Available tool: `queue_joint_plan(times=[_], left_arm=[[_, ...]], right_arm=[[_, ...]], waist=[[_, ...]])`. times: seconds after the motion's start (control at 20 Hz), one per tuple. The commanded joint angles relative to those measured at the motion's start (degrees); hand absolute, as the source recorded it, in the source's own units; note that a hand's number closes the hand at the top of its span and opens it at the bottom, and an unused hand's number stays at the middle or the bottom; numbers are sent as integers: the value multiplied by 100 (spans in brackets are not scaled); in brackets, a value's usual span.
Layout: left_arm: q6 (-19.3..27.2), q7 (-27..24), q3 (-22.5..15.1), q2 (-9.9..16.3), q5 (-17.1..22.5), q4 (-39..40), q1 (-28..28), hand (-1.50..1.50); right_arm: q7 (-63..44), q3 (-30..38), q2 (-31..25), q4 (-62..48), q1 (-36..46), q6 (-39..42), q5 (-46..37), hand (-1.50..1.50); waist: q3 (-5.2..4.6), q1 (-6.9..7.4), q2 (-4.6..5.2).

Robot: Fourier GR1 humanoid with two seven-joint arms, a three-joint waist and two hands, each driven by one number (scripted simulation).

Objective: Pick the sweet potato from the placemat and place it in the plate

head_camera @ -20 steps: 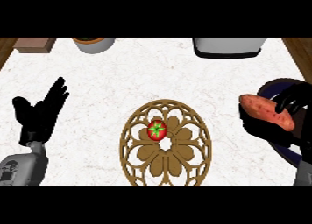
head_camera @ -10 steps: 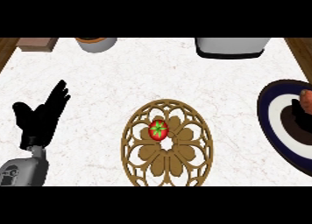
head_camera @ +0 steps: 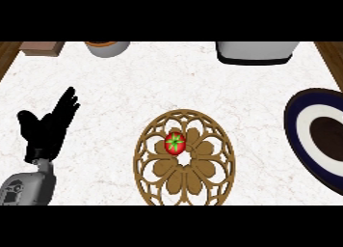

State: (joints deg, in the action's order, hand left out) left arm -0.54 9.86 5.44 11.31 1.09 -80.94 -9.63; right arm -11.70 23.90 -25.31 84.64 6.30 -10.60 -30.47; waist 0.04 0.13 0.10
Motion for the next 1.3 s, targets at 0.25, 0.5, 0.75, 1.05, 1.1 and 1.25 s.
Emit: queue_joint_plan(times=[0.25,0.5,0.75,1.05,1.1,1.25], left_arm=[[-199,-74,94,139,66,-23,35,0],[-204,66,97,84,58,-140,58,0],[-21,183,158,104,-24,28,-174,0],[-123,-94,91,-22,-2,56,105,0],[-85,-283,155,17,-41,63,267,0],[37,15,-4,-106,-119,-205,239,0]], right_arm=[[1370,495,-670,-2352,362,1300,1128,-150],[2435,417,-492,-2816,704,761,1023,-150],[3462,945,-148,-2002,572,790,1936,-150],[2487,1516,-245,-1103,499,1713,3233,-150],[2073,1647,-232,-926,402,1915,3528,-150],[1457,1669,-150,-1108,325,2602,4191,-150]], waist=[[5,42,10],[-1,15,-5],[4,-71,-27],[-8,-79,-32],[-12,-109,-46],[-9,-107,-50]])
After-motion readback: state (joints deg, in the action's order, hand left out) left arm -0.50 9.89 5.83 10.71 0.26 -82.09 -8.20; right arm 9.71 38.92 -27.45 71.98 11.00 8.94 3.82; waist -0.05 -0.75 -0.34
